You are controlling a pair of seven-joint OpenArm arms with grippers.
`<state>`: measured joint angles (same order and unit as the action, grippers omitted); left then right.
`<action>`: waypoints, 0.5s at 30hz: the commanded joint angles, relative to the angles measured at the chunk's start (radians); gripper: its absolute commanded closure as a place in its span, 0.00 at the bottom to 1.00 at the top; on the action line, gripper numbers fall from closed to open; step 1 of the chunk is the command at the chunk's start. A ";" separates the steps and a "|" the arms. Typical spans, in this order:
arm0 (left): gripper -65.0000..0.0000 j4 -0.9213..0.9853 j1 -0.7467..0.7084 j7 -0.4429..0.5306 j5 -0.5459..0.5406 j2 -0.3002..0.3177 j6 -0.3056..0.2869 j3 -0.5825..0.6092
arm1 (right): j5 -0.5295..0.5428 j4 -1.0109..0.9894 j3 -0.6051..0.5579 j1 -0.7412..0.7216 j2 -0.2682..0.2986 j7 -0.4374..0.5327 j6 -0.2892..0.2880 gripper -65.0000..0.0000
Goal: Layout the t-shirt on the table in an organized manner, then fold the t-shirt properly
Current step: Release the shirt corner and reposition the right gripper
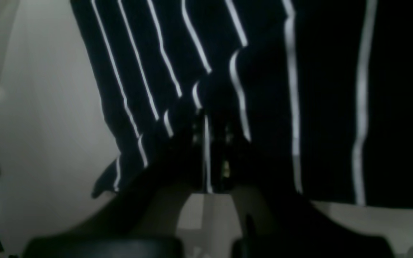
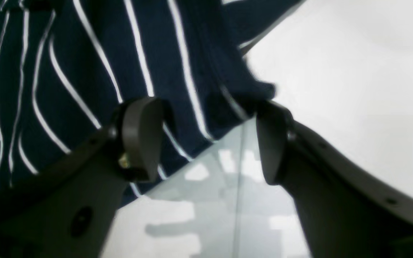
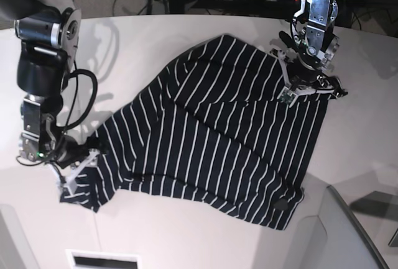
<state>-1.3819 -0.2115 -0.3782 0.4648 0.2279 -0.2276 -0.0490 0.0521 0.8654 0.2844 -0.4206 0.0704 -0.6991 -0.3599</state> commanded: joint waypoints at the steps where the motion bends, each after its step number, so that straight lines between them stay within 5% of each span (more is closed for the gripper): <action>1: 1.00 -0.015 0.005 0.012 0.002 0.009 0.012 -0.004 | 0.010 0.005 0.000 -0.034 0.009 0.015 -0.006 0.52; 5: 1.00 -0.015 0.005 0.012 0.002 0.011 0.012 -0.004 | 0.010 0.001 -0.001 -0.034 0.021 0.012 -0.006 0.84; 11: 1.00 -0.015 0.005 0.012 0.002 0.014 0.012 -0.004 | 0.010 0.039 0.000 -0.011 0.041 -0.077 -0.006 0.99; 15: 1.00 -0.015 0.005 0.012 0.002 0.014 0.012 -0.004 | 0.010 0.257 -0.003 0.082 0.041 -0.146 0.000 0.99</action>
<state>-1.3815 -0.2142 -0.3782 0.4644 0.2329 -0.2272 -0.0505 0.0467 1.1095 0.2825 -0.3054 0.1028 -0.8619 -0.3553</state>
